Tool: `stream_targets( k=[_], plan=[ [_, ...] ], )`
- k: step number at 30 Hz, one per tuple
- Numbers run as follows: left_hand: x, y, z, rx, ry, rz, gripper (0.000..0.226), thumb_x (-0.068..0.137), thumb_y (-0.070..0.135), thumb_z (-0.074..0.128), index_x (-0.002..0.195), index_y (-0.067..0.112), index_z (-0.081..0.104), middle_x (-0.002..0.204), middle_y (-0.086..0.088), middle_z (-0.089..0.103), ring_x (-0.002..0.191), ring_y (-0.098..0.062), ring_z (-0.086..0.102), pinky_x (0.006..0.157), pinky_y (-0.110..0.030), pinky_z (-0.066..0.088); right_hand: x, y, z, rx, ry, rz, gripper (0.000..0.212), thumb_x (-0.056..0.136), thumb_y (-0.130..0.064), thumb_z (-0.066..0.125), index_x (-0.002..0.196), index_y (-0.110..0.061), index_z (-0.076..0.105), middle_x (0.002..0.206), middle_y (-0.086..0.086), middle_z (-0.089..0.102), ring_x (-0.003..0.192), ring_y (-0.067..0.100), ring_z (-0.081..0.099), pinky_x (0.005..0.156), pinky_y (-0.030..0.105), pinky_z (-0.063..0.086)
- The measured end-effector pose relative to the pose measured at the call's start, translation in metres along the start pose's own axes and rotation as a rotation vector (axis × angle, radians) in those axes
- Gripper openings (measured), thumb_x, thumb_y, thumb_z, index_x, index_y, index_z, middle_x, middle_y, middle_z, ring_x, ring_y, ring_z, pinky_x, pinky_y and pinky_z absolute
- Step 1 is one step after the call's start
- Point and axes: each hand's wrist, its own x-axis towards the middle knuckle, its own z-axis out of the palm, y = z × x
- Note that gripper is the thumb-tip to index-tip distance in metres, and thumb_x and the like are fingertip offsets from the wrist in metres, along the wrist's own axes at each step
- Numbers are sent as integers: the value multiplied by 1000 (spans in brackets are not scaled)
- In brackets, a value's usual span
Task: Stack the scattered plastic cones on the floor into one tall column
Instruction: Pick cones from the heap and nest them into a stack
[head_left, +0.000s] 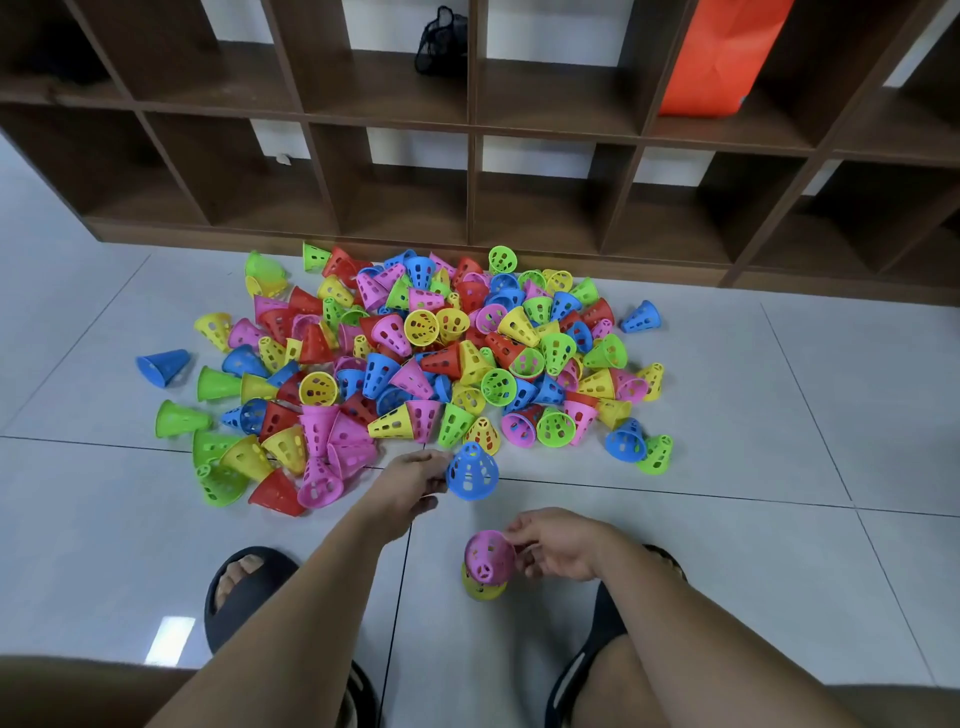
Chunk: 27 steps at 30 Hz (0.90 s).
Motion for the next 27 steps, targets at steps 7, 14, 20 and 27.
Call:
stream_targets(
  k=[7,14,20,27],
  plan=[
    [-9,-14,7,350,-231,-85,18,101,34,69,91,21,77,83,2,69,74,-12,60,65,-25,42,12,20,14,-41,244,-3,16,102,-3,48,107,1,62,91,21,68,61,29,69,62,37,63],
    [0,-53,9,572,-105,-157,18,101,34,69,96,17,71,91,0,75,79,-14,67,68,-28,48,13,25,16,-182,312,86,22,103,-11,48,120,-1,59,100,24,66,66,31,69,71,43,65],
    [1,-81,3,491,-55,-269,18,101,28,70,101,12,63,98,-8,72,79,-20,72,67,-30,58,15,34,27,-87,170,166,32,95,-9,49,125,-1,58,114,34,69,92,43,75,80,52,66],
    [17,-94,8,244,76,-292,9,99,8,67,101,1,62,101,-21,69,82,-33,73,90,-48,65,25,24,31,17,215,60,26,96,-3,51,119,-12,60,113,28,74,100,39,77,91,51,64]
  ],
)
